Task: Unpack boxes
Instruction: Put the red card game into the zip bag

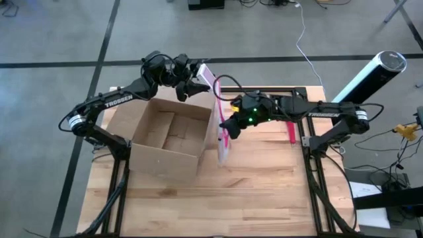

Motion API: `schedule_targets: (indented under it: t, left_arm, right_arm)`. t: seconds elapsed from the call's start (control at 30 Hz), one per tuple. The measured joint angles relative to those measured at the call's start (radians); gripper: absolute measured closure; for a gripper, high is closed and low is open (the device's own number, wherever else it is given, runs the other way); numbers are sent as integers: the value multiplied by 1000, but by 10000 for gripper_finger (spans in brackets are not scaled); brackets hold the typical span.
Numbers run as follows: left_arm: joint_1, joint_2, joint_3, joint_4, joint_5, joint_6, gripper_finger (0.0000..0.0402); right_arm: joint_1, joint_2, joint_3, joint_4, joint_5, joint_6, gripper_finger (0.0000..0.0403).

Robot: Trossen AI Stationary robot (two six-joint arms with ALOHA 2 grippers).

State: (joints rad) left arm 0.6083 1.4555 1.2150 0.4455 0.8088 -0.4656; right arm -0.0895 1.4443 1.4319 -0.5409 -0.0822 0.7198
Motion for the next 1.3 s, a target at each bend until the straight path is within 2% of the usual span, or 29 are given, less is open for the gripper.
schedule_targets:
  t: [0.17, 0.37, 0.83, 1.3]
  left_arm:
    - [-1, 0, 0, -68, -19, 17, 93]
    - [-1, 0, 0, -175, -94, 35, 93]
    - [0, 0, 0, -253, -118, 68, 93]
    - [0, 0, 0, -439, -167, 169, 93]
  right_arm:
    - [0, 4, 13, 7, -1, -6, 403]
    - [0, 5, 27, 27, 0, -8, 403]
    - [5, 5, 28, 60, -4, -30, 403]
    - [6, 5, 28, 111, -4, -51, 403]
